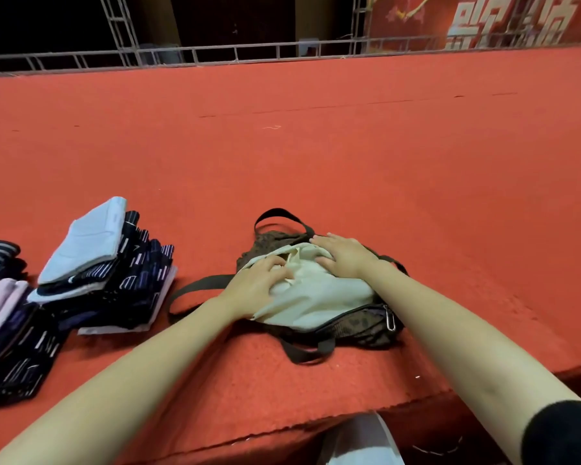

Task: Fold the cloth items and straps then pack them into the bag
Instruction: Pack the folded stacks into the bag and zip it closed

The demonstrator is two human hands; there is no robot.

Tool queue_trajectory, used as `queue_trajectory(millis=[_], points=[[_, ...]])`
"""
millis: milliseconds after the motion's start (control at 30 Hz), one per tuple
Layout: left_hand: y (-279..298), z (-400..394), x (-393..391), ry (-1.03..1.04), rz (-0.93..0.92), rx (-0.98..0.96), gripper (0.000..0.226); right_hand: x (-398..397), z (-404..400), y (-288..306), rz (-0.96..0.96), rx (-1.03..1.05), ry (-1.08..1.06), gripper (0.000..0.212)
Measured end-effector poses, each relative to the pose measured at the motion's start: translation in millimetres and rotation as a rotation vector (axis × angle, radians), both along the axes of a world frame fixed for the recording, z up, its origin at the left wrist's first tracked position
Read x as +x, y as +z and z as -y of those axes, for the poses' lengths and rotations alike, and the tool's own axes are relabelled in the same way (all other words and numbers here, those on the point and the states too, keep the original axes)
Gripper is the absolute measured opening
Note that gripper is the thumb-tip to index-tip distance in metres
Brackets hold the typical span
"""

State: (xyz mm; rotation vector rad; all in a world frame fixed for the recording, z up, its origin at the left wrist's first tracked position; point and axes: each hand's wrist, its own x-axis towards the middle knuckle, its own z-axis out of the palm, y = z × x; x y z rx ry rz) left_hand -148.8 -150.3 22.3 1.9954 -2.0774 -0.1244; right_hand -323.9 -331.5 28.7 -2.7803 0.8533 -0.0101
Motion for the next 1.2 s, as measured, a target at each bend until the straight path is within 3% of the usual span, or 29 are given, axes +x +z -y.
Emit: queue_trajectory(millis=[200, 367, 467, 600, 700, 800, 867, 967, 1033, 1100, 1133, 1200], points=[[-12, -4, 12, -0.076, -0.155, -0.001, 0.033, 4, 6, 2, 0.278, 0.098, -0.147, 0.03], [5, -22, 1, 0.183, -0.65, -0.125, 0.031, 10, -12, 21, 0.381, 0.248, -0.225, 0.031], [29, -33, 4, 0.232, -0.824, -0.254, 0.032, 17, -39, 44, 0.504, 0.273, -0.192, 0.036], [77, -60, 13, 0.356, -0.735, -0.5, 0.034, 51, -93, 78, 0.693, 0.365, -0.11, 0.029], [120, -99, 37, 0.465, -0.606, -0.739, 0.031, 91, -141, 105, 0.827, 0.595, -0.106, 0.02], [146, -145, 81, 0.589, -0.454, -0.886, 0.028, 137, -183, 122, 0.826, 0.756, -0.139, 0.019], [146, -165, 119, 0.743, -0.428, -0.802, 0.032, 168, -205, 131, 0.768, 0.808, -0.155, 0.035], [130, -178, 158, 0.988, -0.608, -0.424, 0.054, 205, -232, 136, 0.607, 0.972, -0.231, 0.063], [116, -178, 167, 1.03, -0.734, -0.25, 0.073, 226, -240, 126, 0.527, 1.045, -0.262, 0.074], [106, -172, 169, 1.003, -0.735, -0.209, 0.077, 241, -239, 113, 0.48, 1.019, -0.283, 0.09], [103, -169, 168, 0.987, -0.717, -0.194, 0.073, 247, -236, 108, 0.481, 1.0, -0.298, 0.087], [96, -163, 167, 0.938, -0.721, -0.147, 0.062, 244, -236, 111, 0.488, 0.975, -0.324, 0.058]])
